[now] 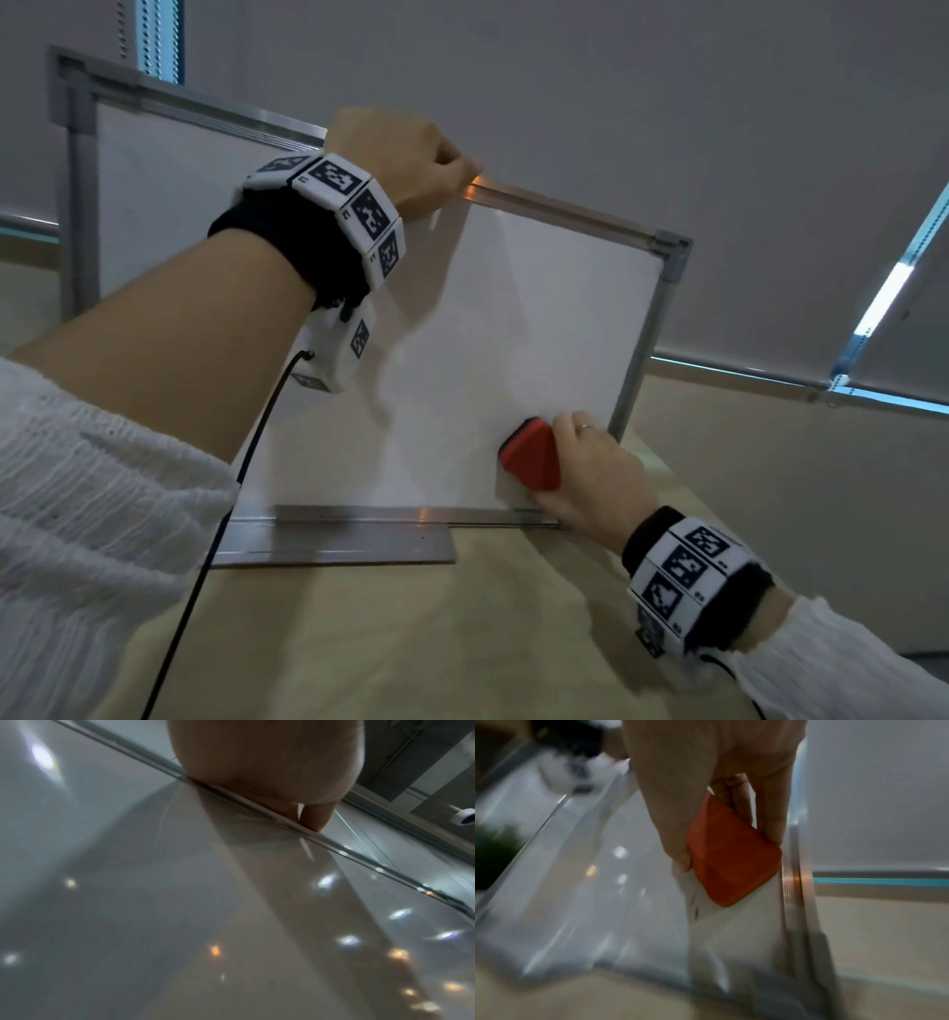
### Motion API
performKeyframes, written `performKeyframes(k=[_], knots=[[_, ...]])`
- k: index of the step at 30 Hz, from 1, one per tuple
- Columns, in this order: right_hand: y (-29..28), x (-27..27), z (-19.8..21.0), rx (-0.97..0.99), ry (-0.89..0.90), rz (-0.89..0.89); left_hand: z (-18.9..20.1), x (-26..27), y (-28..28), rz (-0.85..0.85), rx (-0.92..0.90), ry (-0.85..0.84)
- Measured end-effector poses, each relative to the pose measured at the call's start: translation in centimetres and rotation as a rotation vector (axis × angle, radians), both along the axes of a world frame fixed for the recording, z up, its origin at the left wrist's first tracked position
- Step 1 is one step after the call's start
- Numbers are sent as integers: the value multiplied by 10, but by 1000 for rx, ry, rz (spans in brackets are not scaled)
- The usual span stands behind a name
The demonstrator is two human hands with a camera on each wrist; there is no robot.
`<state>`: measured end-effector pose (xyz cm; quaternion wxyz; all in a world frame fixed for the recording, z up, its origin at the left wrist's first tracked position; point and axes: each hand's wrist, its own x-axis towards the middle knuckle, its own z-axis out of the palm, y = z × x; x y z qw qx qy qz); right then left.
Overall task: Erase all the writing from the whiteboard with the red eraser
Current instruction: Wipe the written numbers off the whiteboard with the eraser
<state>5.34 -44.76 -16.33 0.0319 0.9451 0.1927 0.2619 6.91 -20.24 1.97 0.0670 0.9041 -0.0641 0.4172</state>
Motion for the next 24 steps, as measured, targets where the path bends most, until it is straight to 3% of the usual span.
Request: performKeyframes(k=[3,5,9,13,15,20,24], knots=[[-5,4,27,596,-29,-95,1,1,0,14,-4,3],[-8,8,34,801,-39,-158,0,2,-1,16,-2,11],[1,0,10,840,134,-197,0,4,0,20,18,2],[1,2,-1,634,437,-249,0,4,0,24,17,12],[-5,11,9,622,440,-270,1,2,-1,24,19,17],[-9,23,16,842,320,-255,1,0,-2,18,5,24],[-5,10,2,772,436,-341,1,-1,-2,1,-2,27]])
